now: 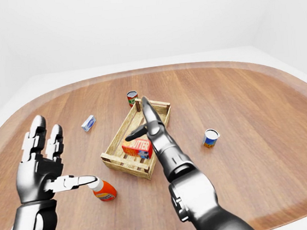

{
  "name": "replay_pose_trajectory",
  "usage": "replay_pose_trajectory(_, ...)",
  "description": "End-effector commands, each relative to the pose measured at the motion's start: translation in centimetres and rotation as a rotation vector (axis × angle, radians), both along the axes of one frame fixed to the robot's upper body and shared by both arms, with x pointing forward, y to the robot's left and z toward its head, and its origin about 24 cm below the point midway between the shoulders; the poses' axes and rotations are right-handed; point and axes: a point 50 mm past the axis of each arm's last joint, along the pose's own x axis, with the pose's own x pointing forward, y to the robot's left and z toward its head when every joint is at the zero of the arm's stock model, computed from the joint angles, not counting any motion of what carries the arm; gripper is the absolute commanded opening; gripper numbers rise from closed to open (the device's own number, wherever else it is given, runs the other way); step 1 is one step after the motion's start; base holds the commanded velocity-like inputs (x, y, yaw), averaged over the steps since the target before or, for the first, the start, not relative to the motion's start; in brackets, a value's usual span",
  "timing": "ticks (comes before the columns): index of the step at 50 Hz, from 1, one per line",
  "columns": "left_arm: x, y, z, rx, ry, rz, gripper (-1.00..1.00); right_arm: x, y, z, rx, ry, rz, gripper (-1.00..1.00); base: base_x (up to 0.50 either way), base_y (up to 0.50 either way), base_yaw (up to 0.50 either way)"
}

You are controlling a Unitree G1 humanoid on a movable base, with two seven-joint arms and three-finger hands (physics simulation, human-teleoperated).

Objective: Pick up the butter and put it in the tray.

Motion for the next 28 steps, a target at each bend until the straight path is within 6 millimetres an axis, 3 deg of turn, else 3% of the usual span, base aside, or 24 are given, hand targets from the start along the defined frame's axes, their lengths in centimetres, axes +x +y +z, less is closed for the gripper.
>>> replay_pose_trajectory(1, 0.0, 0.0, 0.1, 0.0, -0.005, 0.002, 1.0, -1.5, 1.3, 7.5, 0.122, -0.374, 0.178, 1.0, 0.0, 0.0, 0.0)
replay_pose_trajectory(6, -0.1, 0.0, 0.0, 0.001, 0.0, 0.001, 1.0, -5.6, 1.4, 10.5, 0.151, -0.576, 0.293, 1.0, 0.0, 0.0, 0.0)
replay_pose_trajectory(10, 0.0, 0.0, 0.0, 0.002, 0.001, 0.0, 1.0, -8.6, 1.1, 11.4, 0.185, -0.661, 0.349, 1.0, 0.0, 0.0, 0.0)
replay_pose_trajectory(16, 0.0, 0.0, 0.0, 0.004, -0.001, 0.0, 1.0, -12.5, 0.4, 11.4, 0.158, -0.73, 0.377, 1.0, 0.0, 0.0, 0.0)
replay_pose_trajectory(28, 0.0, -0.1, -0.2, 0.004, 0.01, 0.0, 1.0, -18.3, -1.8, 11.3, 0.229, -0.787, 0.334, 1.0, 0.0, 0.0, 0.0)
